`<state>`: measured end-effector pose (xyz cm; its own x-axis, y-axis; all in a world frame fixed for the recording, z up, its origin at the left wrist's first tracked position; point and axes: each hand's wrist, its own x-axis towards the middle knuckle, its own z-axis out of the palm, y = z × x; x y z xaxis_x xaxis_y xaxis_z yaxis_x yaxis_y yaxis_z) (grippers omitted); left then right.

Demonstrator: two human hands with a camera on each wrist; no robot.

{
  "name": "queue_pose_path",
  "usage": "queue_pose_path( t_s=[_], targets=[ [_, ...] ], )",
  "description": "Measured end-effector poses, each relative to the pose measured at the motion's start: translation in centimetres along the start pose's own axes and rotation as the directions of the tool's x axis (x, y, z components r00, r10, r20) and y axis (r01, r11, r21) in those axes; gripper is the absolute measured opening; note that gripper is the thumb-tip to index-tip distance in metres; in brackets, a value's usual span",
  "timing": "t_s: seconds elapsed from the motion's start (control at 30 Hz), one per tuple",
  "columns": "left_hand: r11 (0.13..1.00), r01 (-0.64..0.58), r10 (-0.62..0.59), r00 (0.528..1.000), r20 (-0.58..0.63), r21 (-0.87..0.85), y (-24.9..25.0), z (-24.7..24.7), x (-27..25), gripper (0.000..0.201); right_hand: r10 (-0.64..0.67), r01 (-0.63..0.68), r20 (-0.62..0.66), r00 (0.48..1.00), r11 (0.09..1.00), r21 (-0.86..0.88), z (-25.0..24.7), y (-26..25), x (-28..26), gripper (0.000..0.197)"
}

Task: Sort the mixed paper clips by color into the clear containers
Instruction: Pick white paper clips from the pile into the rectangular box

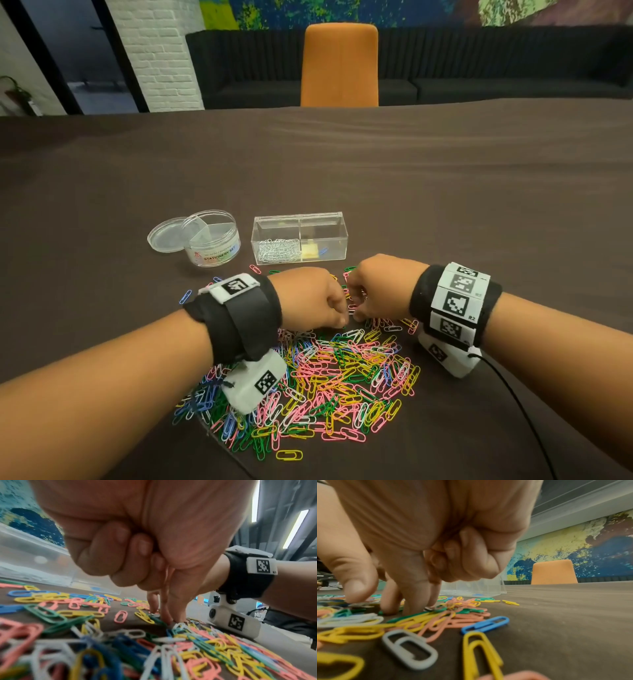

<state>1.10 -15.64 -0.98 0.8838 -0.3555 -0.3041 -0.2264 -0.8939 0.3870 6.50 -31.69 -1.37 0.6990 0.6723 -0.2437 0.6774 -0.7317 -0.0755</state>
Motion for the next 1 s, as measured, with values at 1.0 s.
queue_pose_path(
  t_s=[1.0],
  targets=[
    [0.997, 0.037, -0.031, 0.996, 0.089, -0.065, 1.4, 1.1, 1.5, 0.023, 0.014, -0.078, 0.168, 0.986, 0.921, 0.382, -0.1, 4.5, -4.1, 0.021]
  ],
)
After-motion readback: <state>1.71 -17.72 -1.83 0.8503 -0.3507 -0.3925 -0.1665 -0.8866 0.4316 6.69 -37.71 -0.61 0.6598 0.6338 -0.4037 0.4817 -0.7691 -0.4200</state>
